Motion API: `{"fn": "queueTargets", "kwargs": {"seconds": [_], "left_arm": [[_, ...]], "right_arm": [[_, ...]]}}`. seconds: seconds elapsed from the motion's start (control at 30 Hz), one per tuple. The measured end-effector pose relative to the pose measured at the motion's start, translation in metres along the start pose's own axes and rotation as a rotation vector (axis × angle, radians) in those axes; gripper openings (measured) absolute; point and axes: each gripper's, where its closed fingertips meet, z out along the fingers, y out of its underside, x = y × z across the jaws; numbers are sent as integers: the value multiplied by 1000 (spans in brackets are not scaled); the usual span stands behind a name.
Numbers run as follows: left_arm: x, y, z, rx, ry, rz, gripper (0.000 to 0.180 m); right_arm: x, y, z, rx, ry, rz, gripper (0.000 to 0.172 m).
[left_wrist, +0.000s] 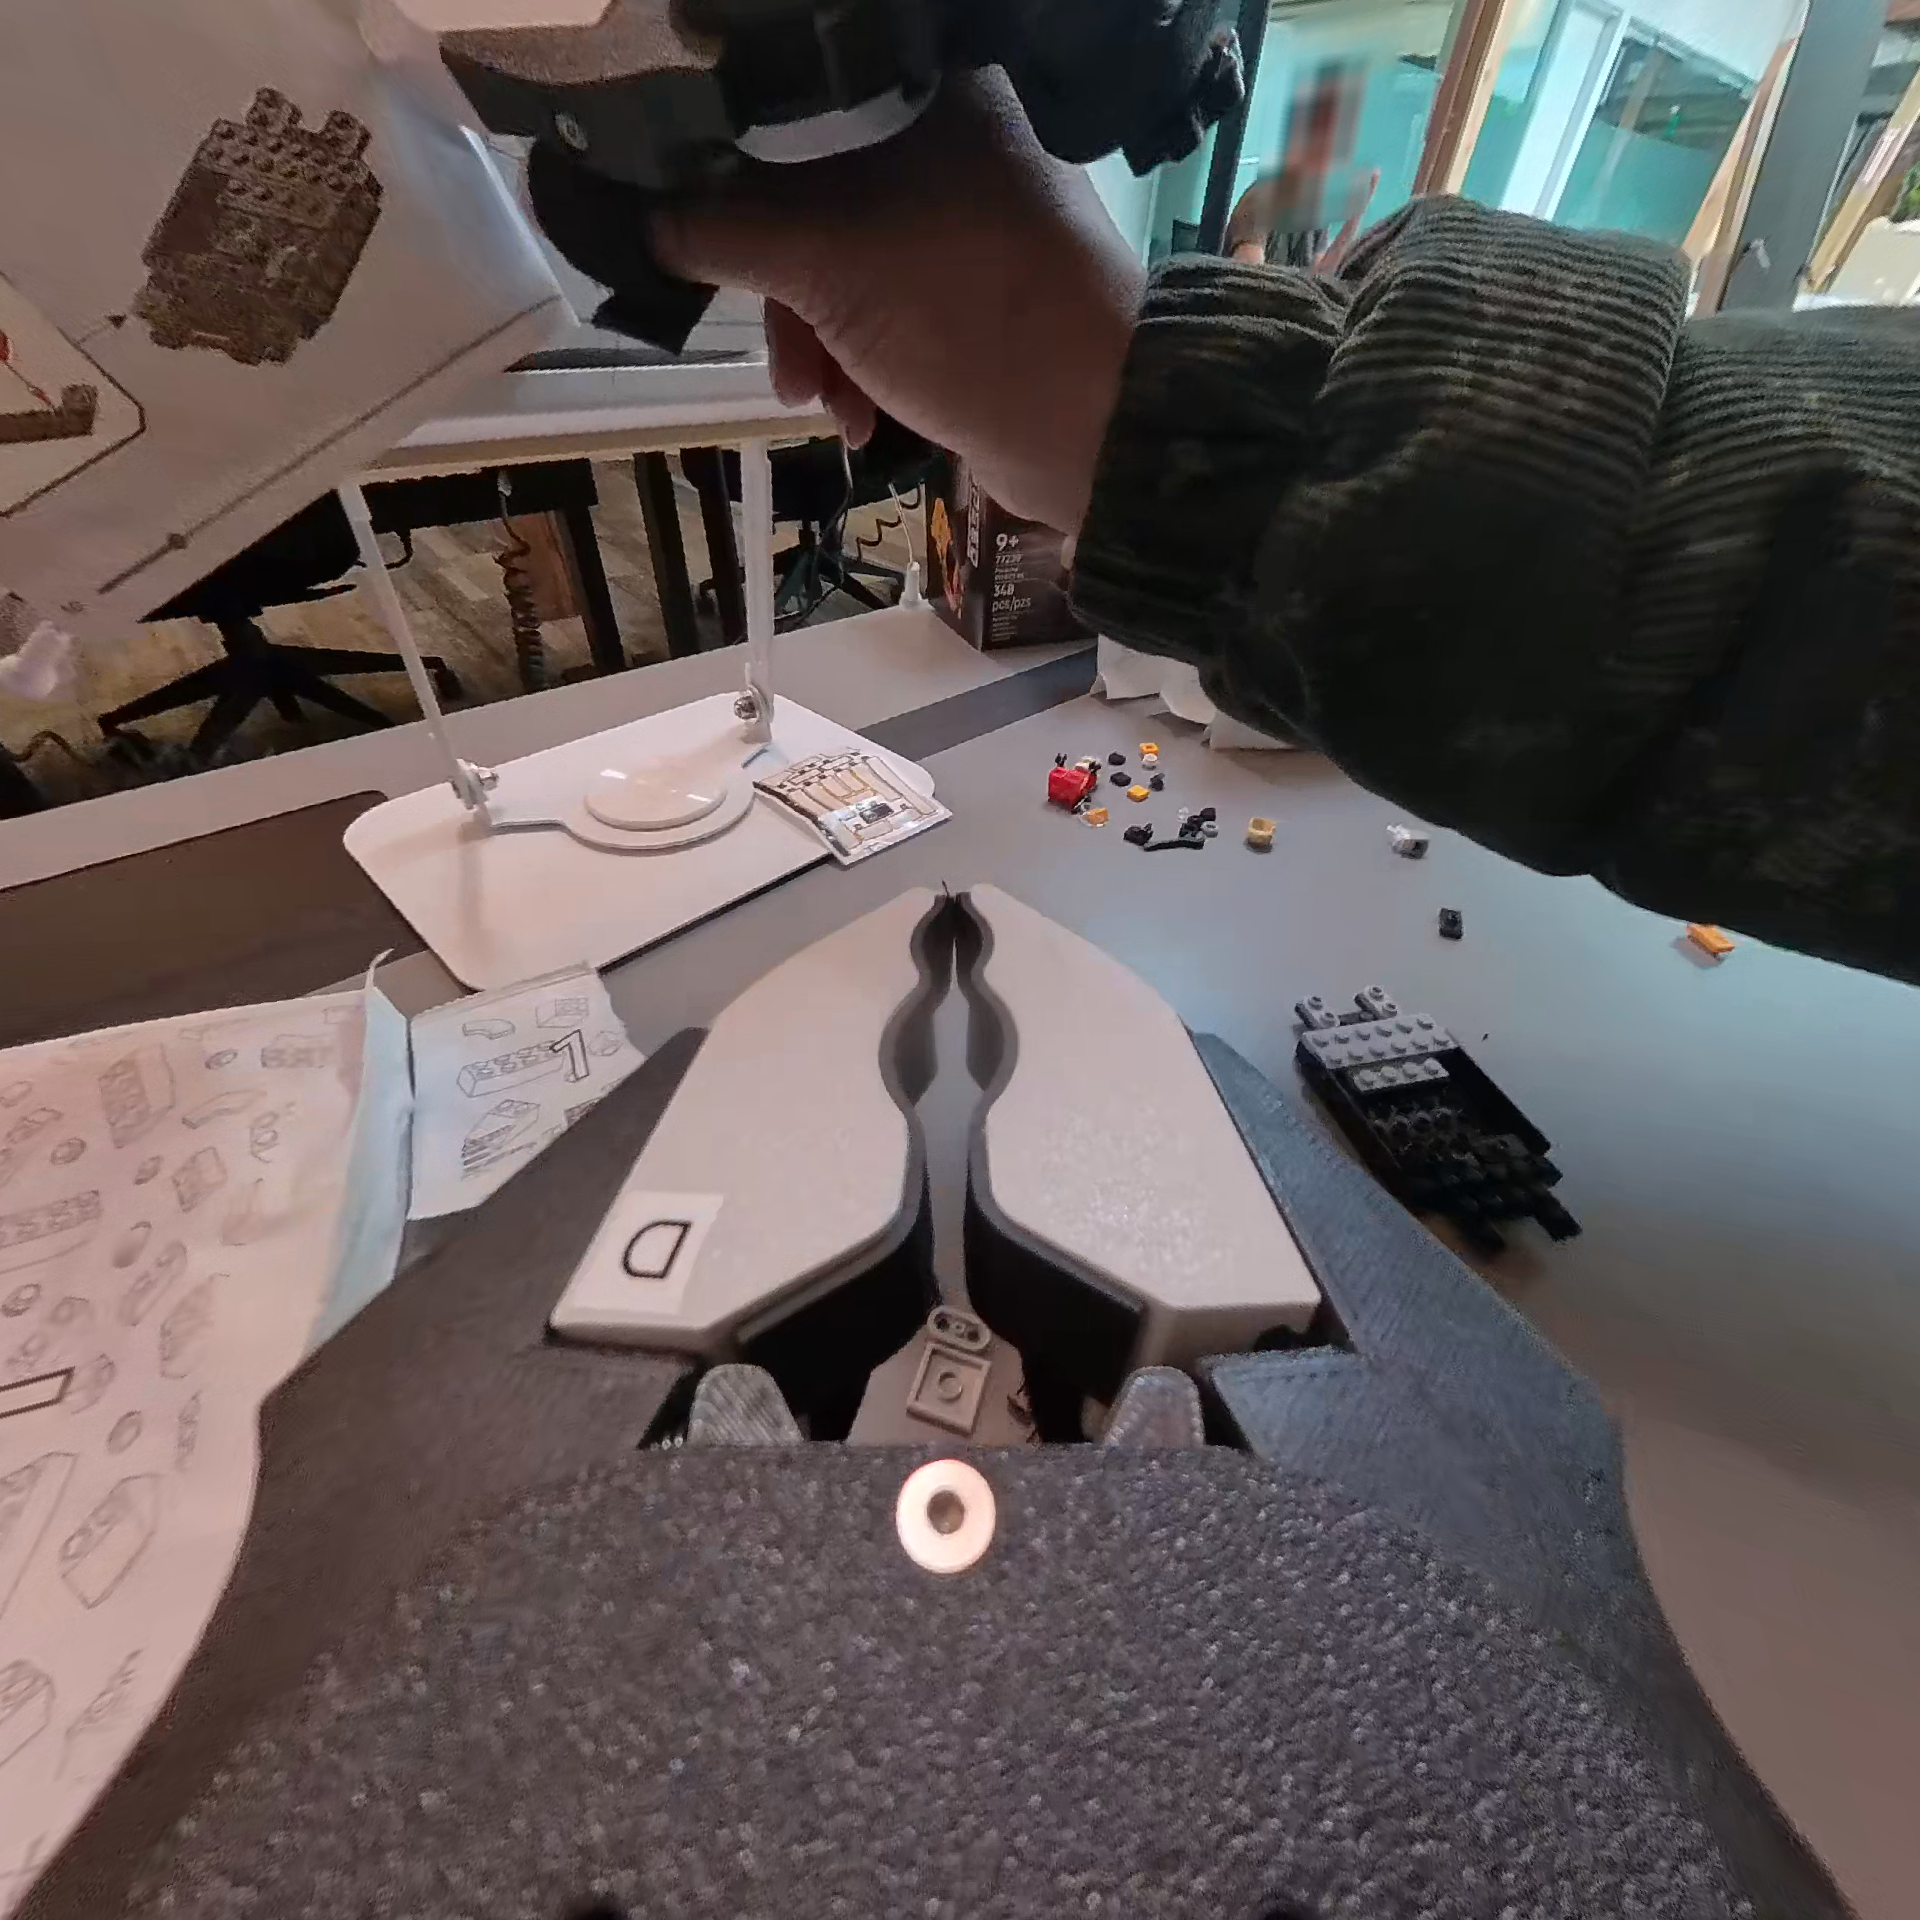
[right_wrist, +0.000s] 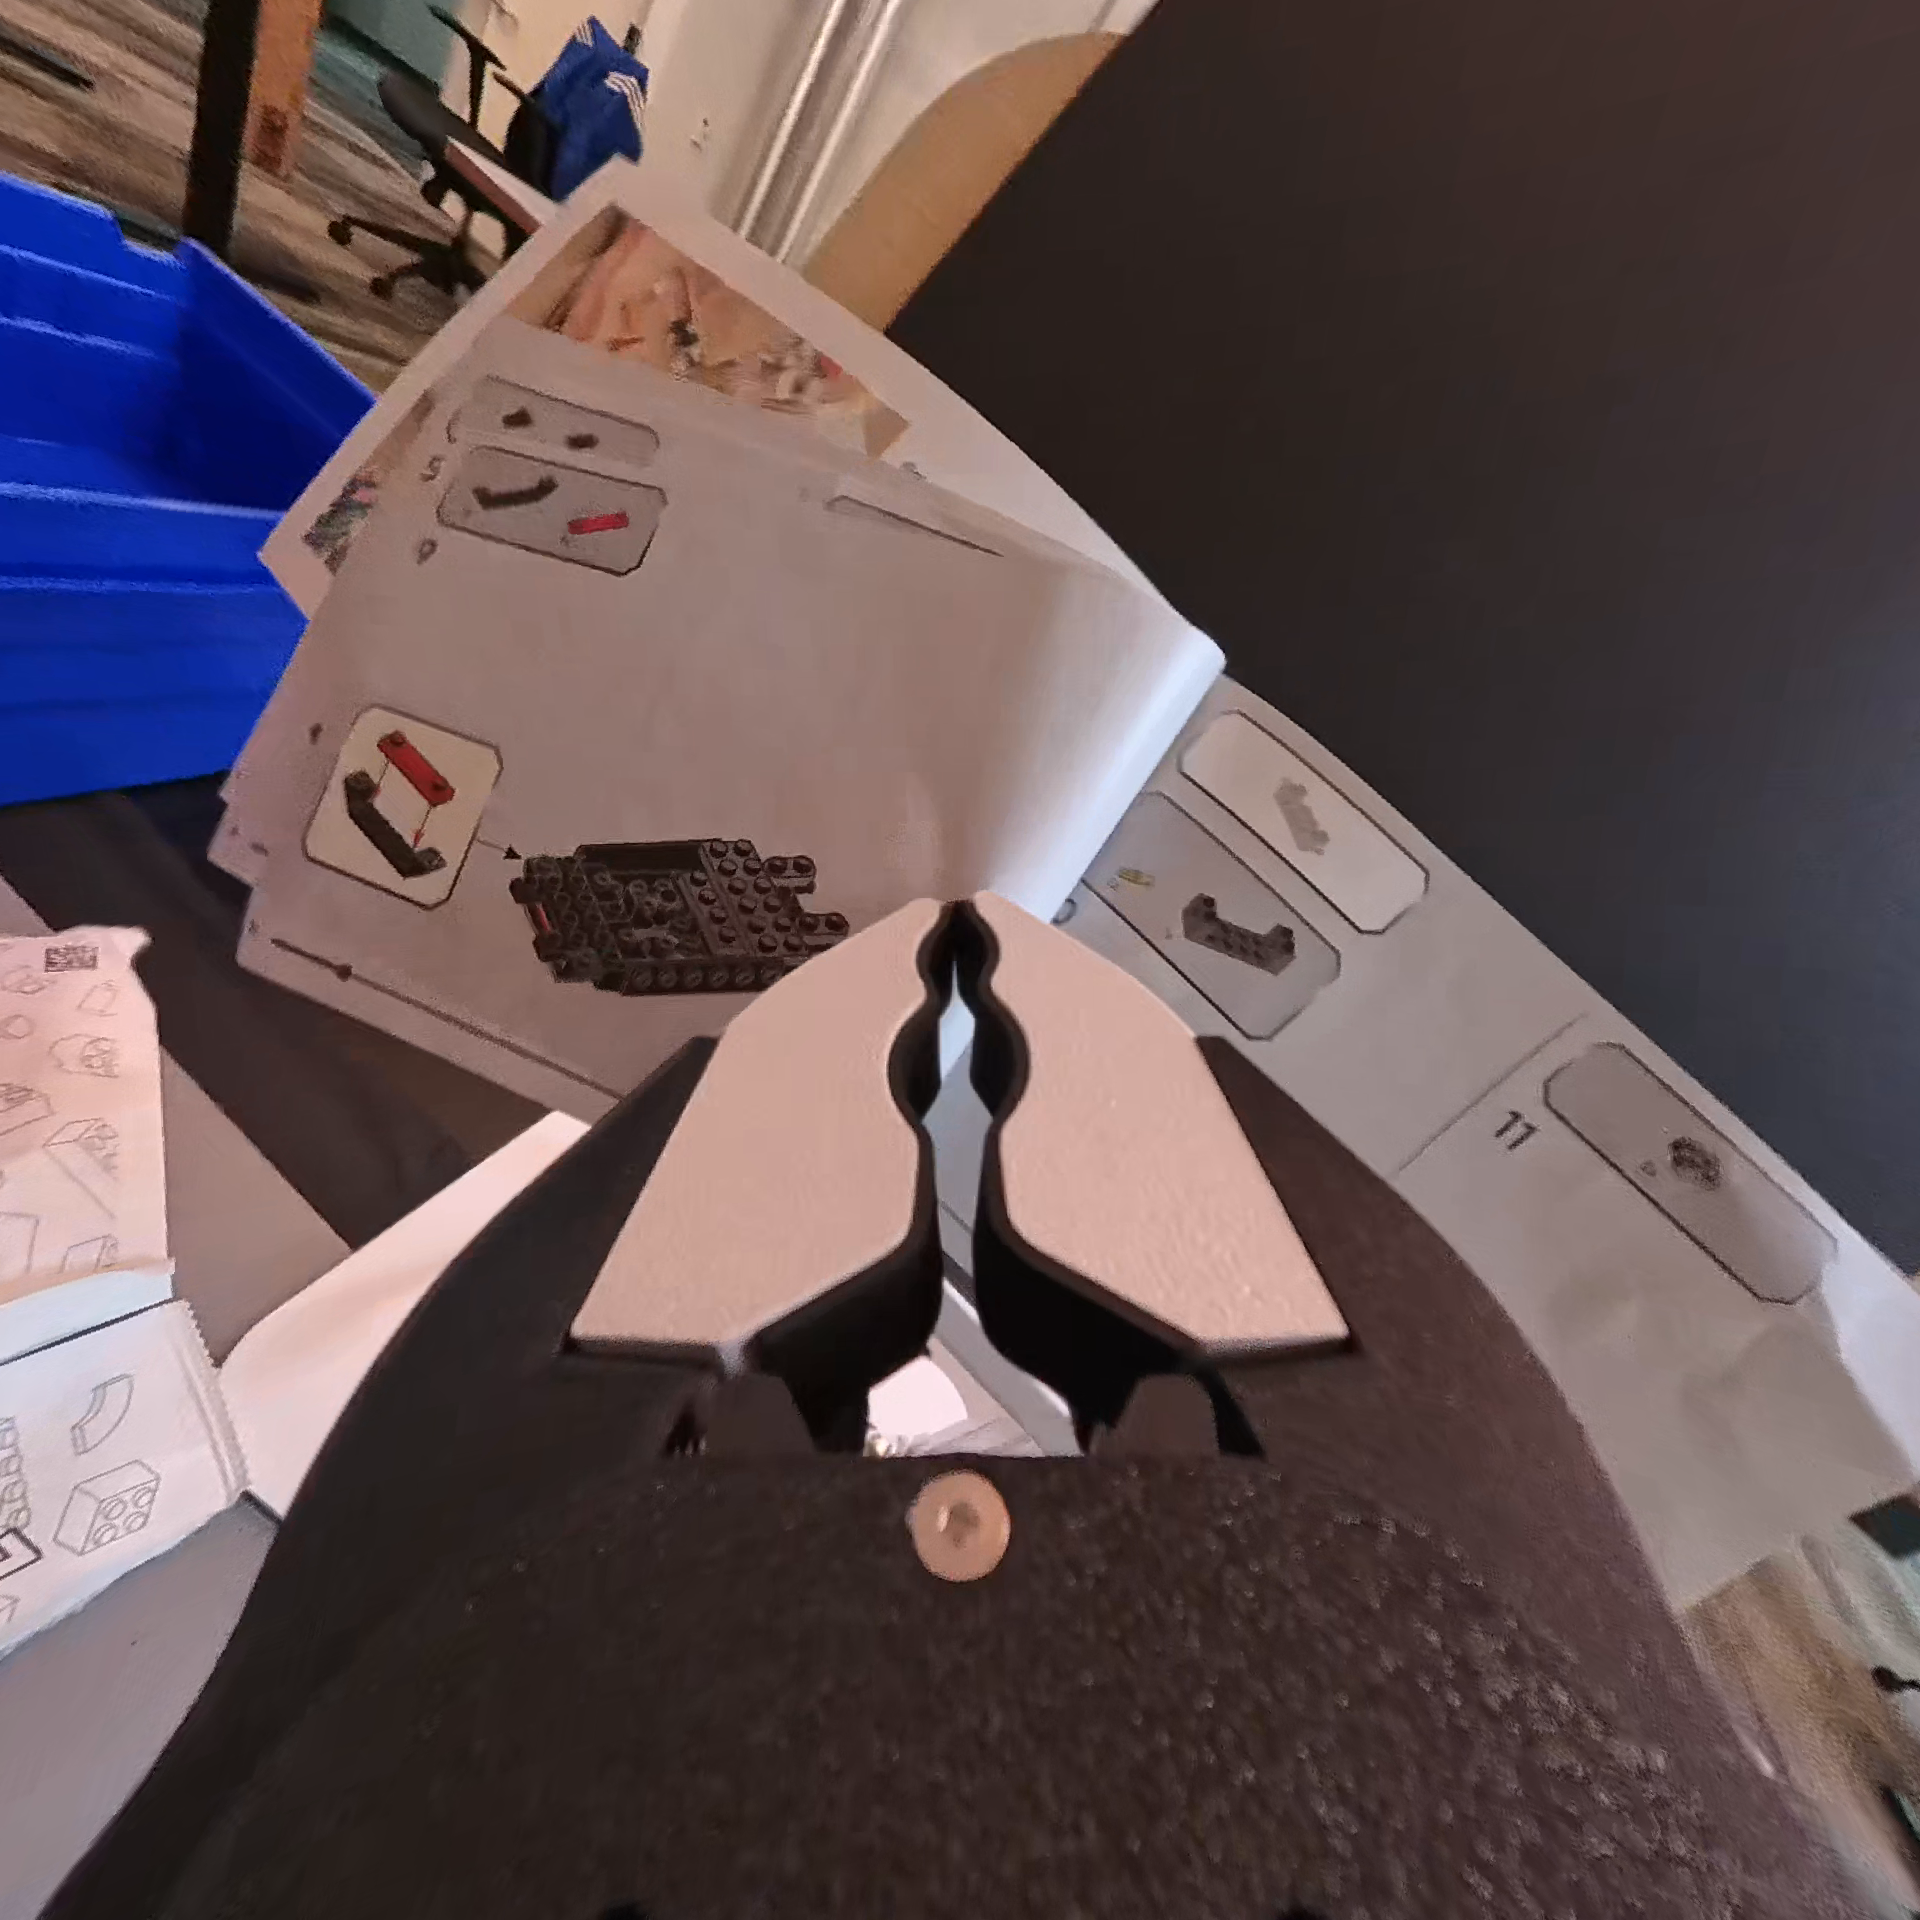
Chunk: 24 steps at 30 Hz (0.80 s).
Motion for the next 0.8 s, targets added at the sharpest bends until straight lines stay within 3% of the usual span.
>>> {"fn": "queueTargets", "kwargs": {"seconds": [0.17, 0.27, 0.3, 0.4, 0.47, 0.63, 0.8], "left_arm": [[5, 4, 7, -23, 10, 16, 0], [8, 5, 8, -29, 20, 23, 0], [8, 6, 7, -32, 20, 26, 0], [5, 8, 3, -34, 15, 31, 0], [2, 7, 0, -26, 11, 20, 0], [-6, 2, 5, -16, -3, -8, 0], [-42, -35, 12, 34, -98, 24, 7]], "right_arm": [[3, -12, -2, 45, 2, 87, 62], [-14, -8, 11, -21, -48, 73, 98], [-17, -3, 17, -57, -45, 50, 97], [-8, 5, 21, -75, 22, 1, 55], [-1, 5, 16, -38, 35, 29, 38], [19, 8, 5, 9, 33, 145, 25], [34, 21, 3, -15, 19, 180, 9]]}}
